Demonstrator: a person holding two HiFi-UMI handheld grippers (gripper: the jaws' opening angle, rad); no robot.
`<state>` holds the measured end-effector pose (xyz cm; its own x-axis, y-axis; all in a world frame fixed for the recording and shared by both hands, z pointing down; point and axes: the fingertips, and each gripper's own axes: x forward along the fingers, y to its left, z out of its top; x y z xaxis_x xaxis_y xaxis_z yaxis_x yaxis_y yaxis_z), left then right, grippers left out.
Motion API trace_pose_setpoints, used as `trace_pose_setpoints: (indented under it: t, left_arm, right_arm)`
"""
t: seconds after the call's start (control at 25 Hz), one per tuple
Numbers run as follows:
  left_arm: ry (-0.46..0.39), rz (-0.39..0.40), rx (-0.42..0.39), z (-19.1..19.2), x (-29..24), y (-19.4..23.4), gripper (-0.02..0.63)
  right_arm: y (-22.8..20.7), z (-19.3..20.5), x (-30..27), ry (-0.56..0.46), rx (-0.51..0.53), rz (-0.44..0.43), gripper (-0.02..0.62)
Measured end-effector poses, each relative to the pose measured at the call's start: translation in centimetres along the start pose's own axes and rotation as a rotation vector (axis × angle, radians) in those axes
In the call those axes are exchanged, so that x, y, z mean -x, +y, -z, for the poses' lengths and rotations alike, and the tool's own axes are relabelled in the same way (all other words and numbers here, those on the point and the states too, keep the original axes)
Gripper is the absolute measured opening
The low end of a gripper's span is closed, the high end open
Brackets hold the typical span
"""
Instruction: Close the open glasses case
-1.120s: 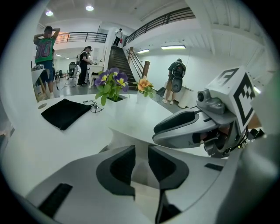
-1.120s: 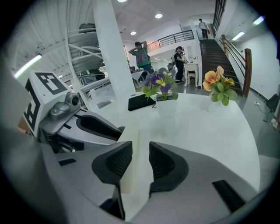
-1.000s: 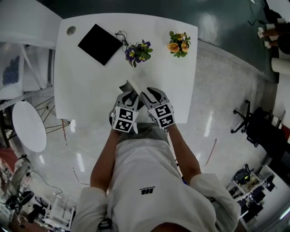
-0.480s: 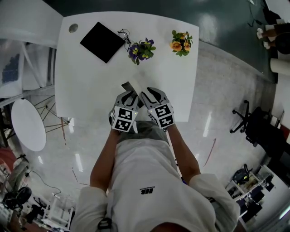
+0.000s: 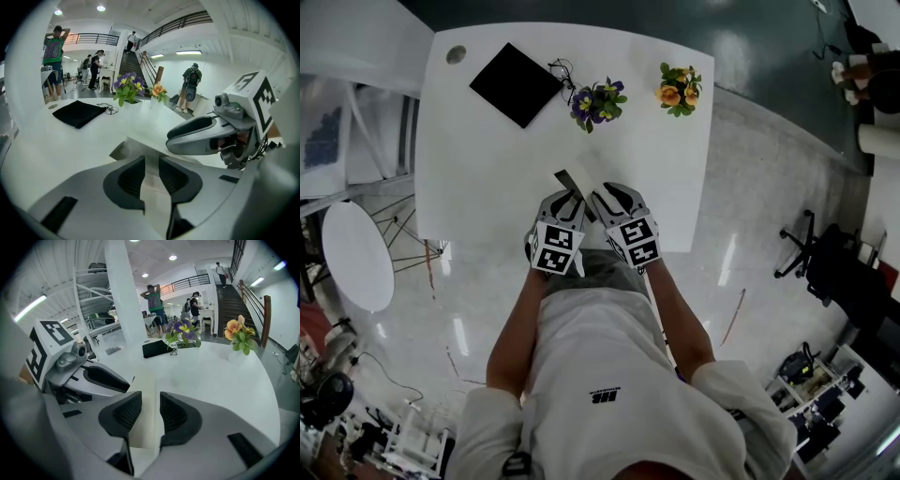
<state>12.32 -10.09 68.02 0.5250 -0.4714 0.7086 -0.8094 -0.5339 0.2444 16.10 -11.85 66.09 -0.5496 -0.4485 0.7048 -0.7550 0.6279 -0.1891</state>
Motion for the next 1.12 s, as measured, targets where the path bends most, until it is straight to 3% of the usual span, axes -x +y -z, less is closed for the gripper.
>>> trace_pose_setpoints:
  t: [1.12]
  left_arm:
    - [0.02,-0.031,0.017,2.3,1.1,1.0,0.103]
  right_arm:
    - [2.2,0.5,-0.6,0.009,0.033,-0.007,0.13]
